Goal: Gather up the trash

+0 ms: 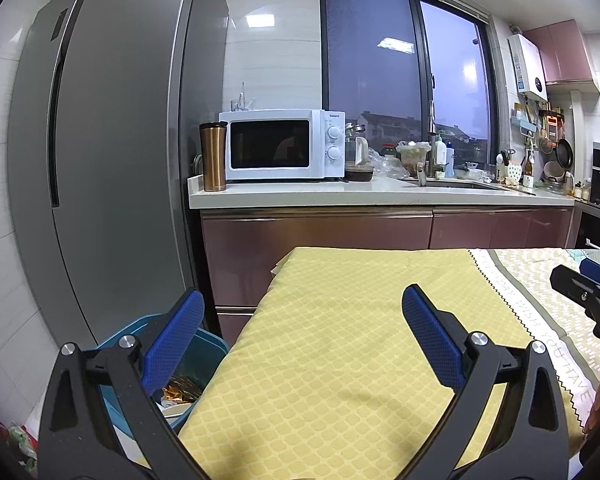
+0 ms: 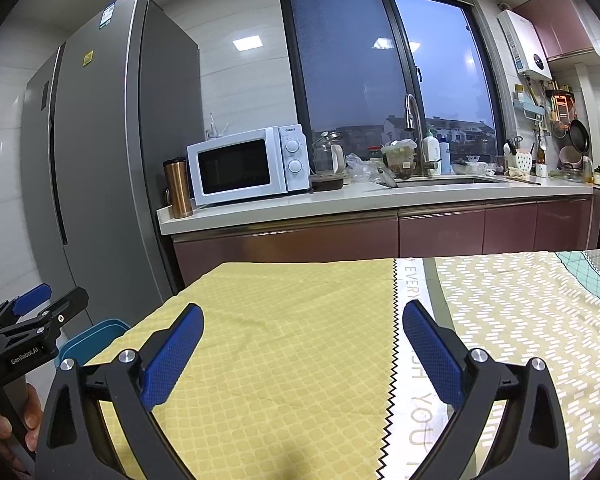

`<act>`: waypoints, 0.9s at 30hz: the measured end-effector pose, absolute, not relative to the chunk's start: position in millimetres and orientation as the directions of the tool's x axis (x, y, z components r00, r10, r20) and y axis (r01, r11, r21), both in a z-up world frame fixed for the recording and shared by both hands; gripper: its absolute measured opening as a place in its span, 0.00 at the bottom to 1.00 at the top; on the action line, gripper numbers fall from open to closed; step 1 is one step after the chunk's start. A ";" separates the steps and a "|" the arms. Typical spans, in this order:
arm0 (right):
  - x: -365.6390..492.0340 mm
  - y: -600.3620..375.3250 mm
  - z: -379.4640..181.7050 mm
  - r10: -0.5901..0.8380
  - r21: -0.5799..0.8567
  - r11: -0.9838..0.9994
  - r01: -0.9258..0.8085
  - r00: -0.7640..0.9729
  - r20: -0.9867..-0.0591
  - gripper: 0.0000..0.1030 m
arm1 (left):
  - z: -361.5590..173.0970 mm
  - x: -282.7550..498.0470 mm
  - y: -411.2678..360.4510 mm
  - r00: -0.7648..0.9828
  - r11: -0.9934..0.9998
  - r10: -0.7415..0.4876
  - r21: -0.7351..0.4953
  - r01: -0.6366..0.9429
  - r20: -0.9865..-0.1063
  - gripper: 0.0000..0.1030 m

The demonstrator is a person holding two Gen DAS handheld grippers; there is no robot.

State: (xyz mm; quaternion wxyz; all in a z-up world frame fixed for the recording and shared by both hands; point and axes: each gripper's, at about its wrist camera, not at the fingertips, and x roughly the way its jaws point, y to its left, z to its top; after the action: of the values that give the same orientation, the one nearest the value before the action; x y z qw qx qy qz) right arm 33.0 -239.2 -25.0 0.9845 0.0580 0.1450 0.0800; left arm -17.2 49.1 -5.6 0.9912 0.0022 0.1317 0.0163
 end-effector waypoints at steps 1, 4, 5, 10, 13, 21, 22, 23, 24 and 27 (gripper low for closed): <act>32.8 -238.9 -25.1 0.175 0.137 0.980 -0.141 0.945 -0.277 0.93 | -6.4 -17.3 48.8 0.965 0.999 0.035 0.009 -0.034 -0.259 0.95; 32.2 -239.0 -24.9 0.174 0.139 0.980 -0.140 0.945 -0.275 0.93 | -5.5 -18.7 48.8 0.966 0.999 0.038 0.010 -0.036 -0.254 0.95; 32.8 -239.3 -24.9 0.175 0.138 0.980 -0.141 0.945 -0.276 0.93 | -4.8 -20.4 48.2 0.967 0.999 0.039 0.011 -0.038 -0.252 0.95; 32.2 -238.8 -24.3 0.171 0.138 0.981 -0.137 0.946 -0.275 0.93 | -2.8 -23.9 47.5 0.968 0.999 0.042 0.013 -0.040 -0.246 0.95; 31.9 -238.9 -23.7 0.169 0.142 0.981 -0.134 0.946 -0.276 0.93 | -2.7 -25.0 47.0 0.970 0.999 0.048 0.018 -0.045 -0.239 0.95; 30.2 -240.0 -22.7 0.162 0.141 0.982 -0.127 0.948 -0.273 0.93 | -2.4 -25.6 47.1 0.970 0.999 0.046 0.016 -0.043 -0.239 0.94; 30.0 -240.7 -22.5 0.161 0.141 0.982 -0.127 0.949 -0.272 0.93 | -2.0 -25.6 47.1 0.970 0.999 0.048 0.018 -0.045 -0.238 0.95; 29.5 -241.3 -22.2 0.161 0.141 0.982 -0.126 0.949 -0.272 0.93 | -2.5 -25.8 46.8 0.970 0.999 0.048 0.020 -0.045 -0.238 0.95; 29.0 -241.2 -22.3 0.160 0.141 0.982 -0.125 0.949 -0.271 0.93 | -2.4 -25.8 47.0 0.970 0.999 0.047 0.019 -0.044 -0.238 0.95; 28.6 -242.2 -22.2 0.158 0.143 0.982 -0.122 0.950 -0.271 0.93 | -1.3 -26.1 47.0 0.971 0.999 0.047 0.020 -0.044 -0.236 0.95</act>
State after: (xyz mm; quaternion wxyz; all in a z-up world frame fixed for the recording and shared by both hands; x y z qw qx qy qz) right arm 28.6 -242.2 -22.2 0.9853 0.0624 0.1421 0.0711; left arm -26.1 47.0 -1.3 0.9926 0.0075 0.1192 0.0228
